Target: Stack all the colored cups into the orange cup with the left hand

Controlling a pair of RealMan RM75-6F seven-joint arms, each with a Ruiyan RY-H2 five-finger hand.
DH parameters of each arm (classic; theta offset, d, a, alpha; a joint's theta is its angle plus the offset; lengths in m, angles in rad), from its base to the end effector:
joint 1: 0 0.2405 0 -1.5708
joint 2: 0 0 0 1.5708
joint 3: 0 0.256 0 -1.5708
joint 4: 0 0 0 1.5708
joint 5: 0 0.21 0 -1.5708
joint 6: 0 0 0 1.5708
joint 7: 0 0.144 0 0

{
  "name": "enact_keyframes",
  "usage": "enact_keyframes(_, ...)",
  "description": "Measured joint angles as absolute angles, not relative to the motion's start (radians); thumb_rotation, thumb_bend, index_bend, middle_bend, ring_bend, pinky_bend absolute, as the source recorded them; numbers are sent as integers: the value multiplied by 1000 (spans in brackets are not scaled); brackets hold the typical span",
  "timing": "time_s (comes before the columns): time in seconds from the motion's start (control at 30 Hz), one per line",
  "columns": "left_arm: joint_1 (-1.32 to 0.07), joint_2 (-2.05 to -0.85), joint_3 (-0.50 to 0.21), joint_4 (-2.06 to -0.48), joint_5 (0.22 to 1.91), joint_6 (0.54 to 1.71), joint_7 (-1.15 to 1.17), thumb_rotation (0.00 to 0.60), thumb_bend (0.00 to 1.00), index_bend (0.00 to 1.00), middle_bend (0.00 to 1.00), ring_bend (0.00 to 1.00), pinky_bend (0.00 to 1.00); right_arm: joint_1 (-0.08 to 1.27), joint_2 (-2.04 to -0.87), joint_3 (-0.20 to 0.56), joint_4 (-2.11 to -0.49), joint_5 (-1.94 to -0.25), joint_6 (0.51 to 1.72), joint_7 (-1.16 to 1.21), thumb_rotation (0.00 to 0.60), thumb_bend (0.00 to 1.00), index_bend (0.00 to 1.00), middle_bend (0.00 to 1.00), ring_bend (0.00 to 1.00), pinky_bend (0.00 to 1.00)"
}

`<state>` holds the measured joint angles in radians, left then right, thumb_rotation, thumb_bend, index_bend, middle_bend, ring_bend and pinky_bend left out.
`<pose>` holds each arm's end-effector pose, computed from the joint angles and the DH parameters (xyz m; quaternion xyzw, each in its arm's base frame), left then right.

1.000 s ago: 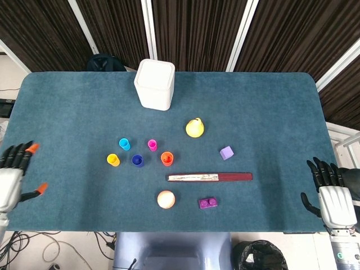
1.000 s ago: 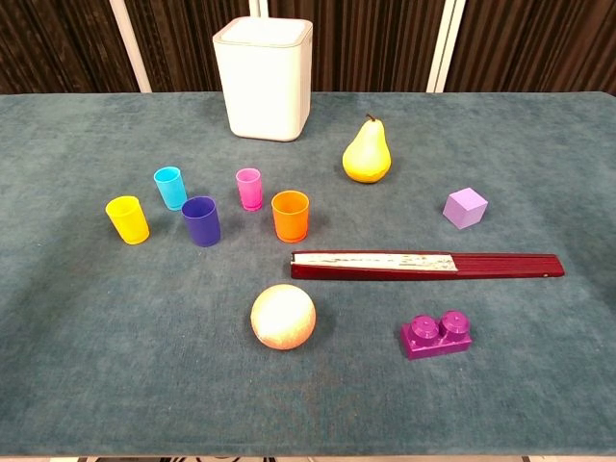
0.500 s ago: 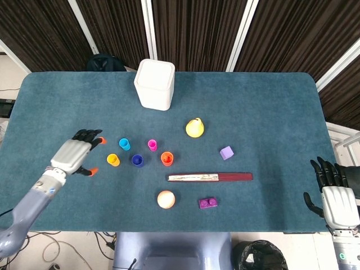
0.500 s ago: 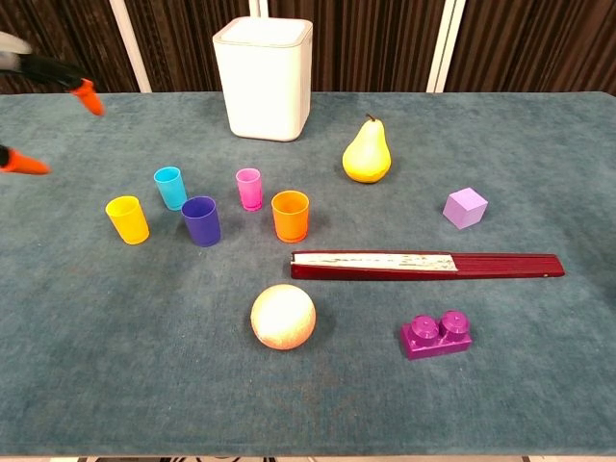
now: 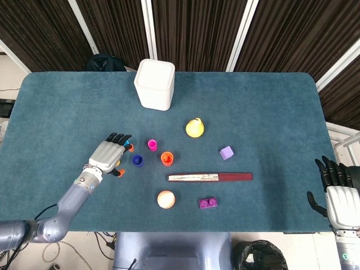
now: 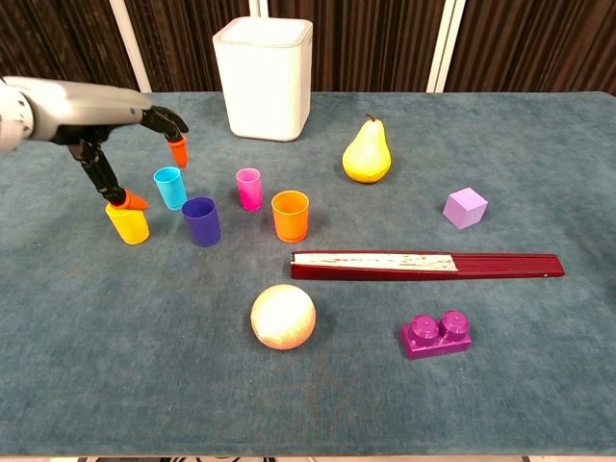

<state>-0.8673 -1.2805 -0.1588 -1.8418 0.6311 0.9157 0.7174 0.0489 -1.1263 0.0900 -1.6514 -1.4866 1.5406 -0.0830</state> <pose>-0.1310 0.3334 0.0318 -0.7770 -0.3933 -0.2410 0.4284 -0.3045 -0.1772 0.1670 0.5715 -0.3635 0.3936 0.6216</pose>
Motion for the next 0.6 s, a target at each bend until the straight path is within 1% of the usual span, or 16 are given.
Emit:
enact_keyframes(0.2,-892,-1347,-142,-1800,603,970,753,600,221,304,47,0,0,45,-1121,94,-1652,-1483,1548,-73,600,430,36,0,63,0)
enact_keyframes(0.4,-912,-1407,-136,-1745,606,988,759,600,221,304,52,0,0,42,-1117,98,-1652,-1478,1552,-72,600,430,36,0,63,0)
enact_keyframes(0.6,-928,-1439,-131,-1712,588,999,773,600,221,305,52,0,0,42,-1117,99,-1651,-1474,1551,-72,600,430,36,0,64,0)
